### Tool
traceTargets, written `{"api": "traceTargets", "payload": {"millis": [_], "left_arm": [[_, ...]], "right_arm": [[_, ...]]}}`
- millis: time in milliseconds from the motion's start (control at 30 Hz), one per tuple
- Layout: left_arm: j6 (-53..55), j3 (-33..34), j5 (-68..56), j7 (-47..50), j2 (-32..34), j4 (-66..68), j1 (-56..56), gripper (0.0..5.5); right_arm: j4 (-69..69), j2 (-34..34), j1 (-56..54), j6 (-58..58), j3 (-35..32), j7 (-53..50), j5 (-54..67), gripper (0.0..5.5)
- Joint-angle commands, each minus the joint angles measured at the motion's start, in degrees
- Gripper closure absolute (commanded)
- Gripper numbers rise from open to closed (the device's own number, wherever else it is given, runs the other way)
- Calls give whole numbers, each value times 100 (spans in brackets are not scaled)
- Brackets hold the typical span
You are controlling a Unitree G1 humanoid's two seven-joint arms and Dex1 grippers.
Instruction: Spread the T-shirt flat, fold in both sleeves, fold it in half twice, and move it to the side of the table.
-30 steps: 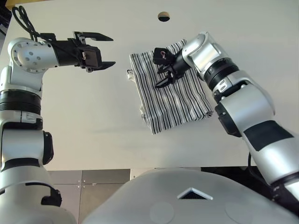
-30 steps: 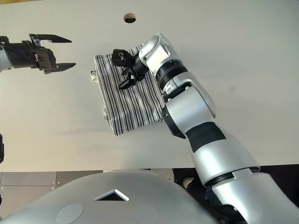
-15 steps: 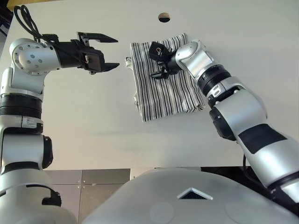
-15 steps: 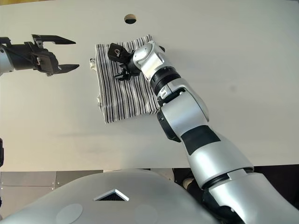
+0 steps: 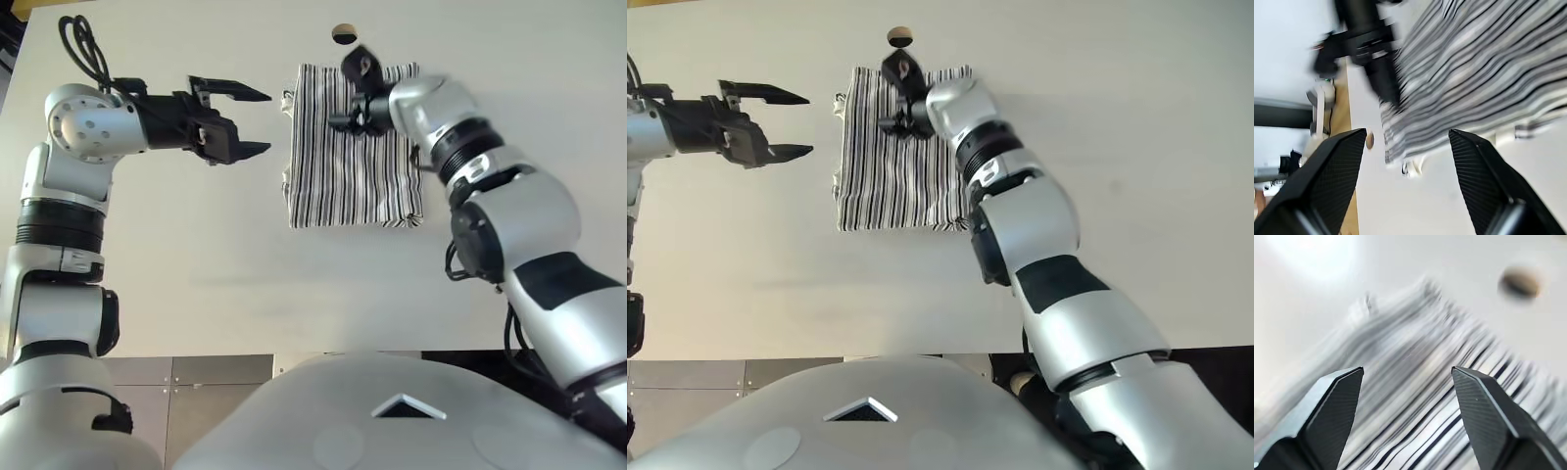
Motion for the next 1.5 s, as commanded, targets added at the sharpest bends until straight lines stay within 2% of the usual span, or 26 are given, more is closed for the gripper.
{"api": "traceTargets", "payload": {"millis": [33,167,233,300,567,733,1167,1500], "left_arm": [[-108,-132,52,-159,94,-222,60,237],[-600,-350,742,-113,353,-145,45,237],[-799,-437,1015,-70,452,-162,133,237],[-890,-491,1225,-41,550,-220,225,237],[-1178,-797,2076,257,611,-214,364,237],[-1185,-930,2579,741,480,-154,502,237],[-1187,-1329,4014,2631,67,596,269,237],[-1283,-1865,3932,2664,-269,857,245,237]], "right_arm": [[-1800,-1018,307,-530,576,1122,-338,217],[-3870,-2702,1623,-3197,1745,1543,-1596,217],[-4418,-3412,2117,-4437,2091,1634,-2027,217],[-4962,-3844,2611,-5181,2169,1859,-1956,217],[-6870,-5036,4395,-5493,2234,2906,-1281,217],[-7175,-4996,4838,-5305,2257,2968,-1245,217],[-7323,-4927,5004,-5006,2182,2833,-1157,217],[-7089,-4706,4829,-4962,2184,2773,-1099,217]]}}
